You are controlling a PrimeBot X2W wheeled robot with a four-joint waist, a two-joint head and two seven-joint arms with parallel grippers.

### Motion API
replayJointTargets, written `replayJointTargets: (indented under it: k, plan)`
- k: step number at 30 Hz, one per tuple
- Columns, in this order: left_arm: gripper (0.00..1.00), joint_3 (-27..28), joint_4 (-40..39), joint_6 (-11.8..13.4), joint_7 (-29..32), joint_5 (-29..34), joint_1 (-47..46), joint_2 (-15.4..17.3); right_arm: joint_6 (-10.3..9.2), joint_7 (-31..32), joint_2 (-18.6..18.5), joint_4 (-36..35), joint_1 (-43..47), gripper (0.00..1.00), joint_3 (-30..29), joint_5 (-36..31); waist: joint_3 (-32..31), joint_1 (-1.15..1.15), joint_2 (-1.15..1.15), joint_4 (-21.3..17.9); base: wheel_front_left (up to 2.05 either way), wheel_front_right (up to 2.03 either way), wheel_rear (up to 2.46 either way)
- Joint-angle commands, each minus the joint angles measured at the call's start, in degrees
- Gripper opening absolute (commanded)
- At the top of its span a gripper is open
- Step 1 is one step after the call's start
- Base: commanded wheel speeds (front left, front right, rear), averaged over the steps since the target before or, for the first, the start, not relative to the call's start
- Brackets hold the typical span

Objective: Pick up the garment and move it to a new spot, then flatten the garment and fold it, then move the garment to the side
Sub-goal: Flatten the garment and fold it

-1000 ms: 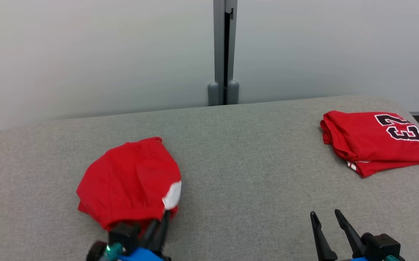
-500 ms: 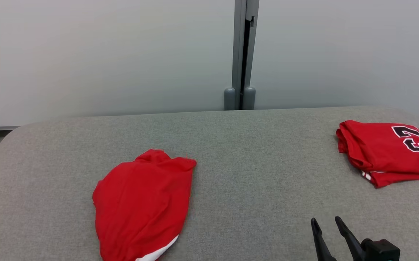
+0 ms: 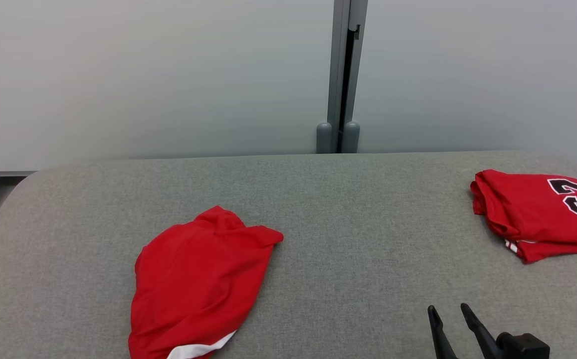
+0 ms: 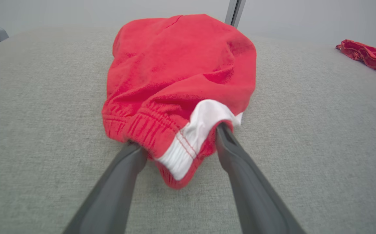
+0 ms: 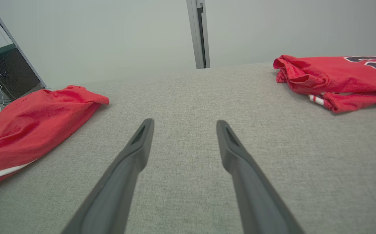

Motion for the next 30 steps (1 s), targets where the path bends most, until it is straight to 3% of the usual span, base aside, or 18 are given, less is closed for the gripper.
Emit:
replayJointTargets:
  k: [1, 9, 21, 30]
  plan:
    - [1.00, 0.8, -0.6, 0.6, -0.3, 0.7, 0.7, -0.2, 0.01, -0.2, -0.1, 0.0, 0.0, 1.00, -0.2, 0.2, -0.1, 0.00, 0.00, 0.0, 0.00, 0.00, 0.00]
    - [1.00, 6.5, -3.6, 0.3, -0.3, 2.3, 4.0, -1.5, 0.01, -0.2, -0.1, -0.1, 0.8, 1.00, -1.2, 0.0, -0.7, 0.00, 0.00, 0.1, 0.00, 0.00, 0.00]
    - [1.00, 16.0, -17.6, -0.7, -0.3, 9.5, 2.8, -6.1, 0.01, -0.2, -0.1, -0.3, 0.4, 1.00, -1.9, -0.6, -0.7, 0.00, 0.00, 0.4, 0.00, 0.00, 0.00]
    - [1.00, 17.7, -17.5, -2.2, -0.3, 12.2, -2.7, -8.7, 0.01, -0.2, -0.1, -0.3, 0.0, 1.00, -2.0, -0.9, 0.3, 0.00, 0.00, -0.5, 0.00, 0.00, 0.00]
